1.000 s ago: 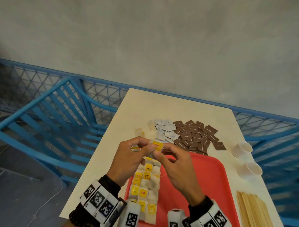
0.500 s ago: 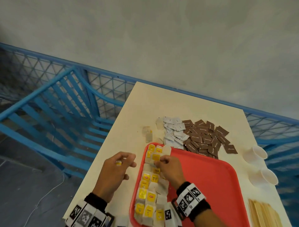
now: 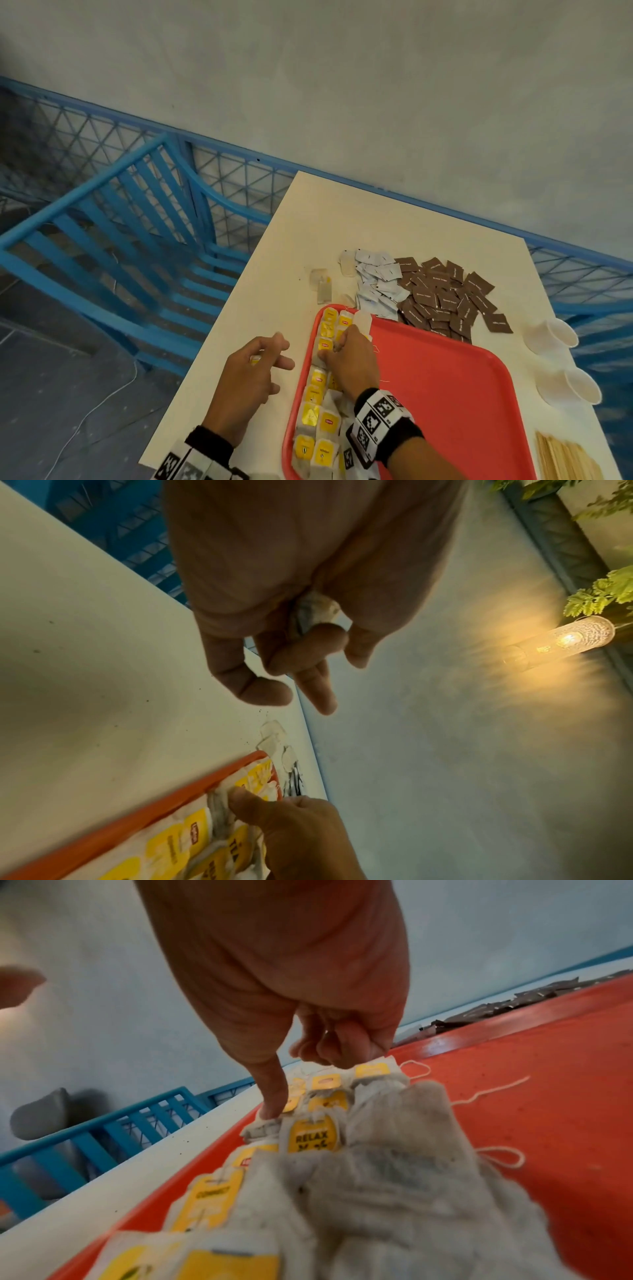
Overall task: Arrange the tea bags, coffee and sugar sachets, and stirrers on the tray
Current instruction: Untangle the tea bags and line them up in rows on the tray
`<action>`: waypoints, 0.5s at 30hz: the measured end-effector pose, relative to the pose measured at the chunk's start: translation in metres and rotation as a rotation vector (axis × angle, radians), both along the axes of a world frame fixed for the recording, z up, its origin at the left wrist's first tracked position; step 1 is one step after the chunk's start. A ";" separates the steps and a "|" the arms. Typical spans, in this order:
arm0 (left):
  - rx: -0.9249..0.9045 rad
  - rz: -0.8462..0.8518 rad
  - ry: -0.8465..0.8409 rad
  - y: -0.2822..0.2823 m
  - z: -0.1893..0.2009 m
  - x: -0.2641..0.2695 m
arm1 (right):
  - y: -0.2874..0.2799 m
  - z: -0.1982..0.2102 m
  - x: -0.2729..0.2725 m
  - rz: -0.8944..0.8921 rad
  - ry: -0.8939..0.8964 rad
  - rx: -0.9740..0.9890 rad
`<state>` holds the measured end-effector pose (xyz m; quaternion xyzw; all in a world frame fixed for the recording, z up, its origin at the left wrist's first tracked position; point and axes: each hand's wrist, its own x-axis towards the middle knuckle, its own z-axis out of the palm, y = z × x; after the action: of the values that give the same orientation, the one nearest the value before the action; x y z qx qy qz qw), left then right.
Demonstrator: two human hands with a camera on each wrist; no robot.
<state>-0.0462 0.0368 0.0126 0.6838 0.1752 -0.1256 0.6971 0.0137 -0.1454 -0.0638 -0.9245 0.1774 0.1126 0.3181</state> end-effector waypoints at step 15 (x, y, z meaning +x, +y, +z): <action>-0.941 -0.066 0.247 -0.053 0.048 0.002 | -0.040 0.149 -0.066 0.593 -0.522 0.118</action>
<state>-0.0444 -0.0167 0.0609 0.2795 0.1589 -0.2935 0.9003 -0.0526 -0.1851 0.0853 -0.9133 -0.1907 -0.0292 0.3586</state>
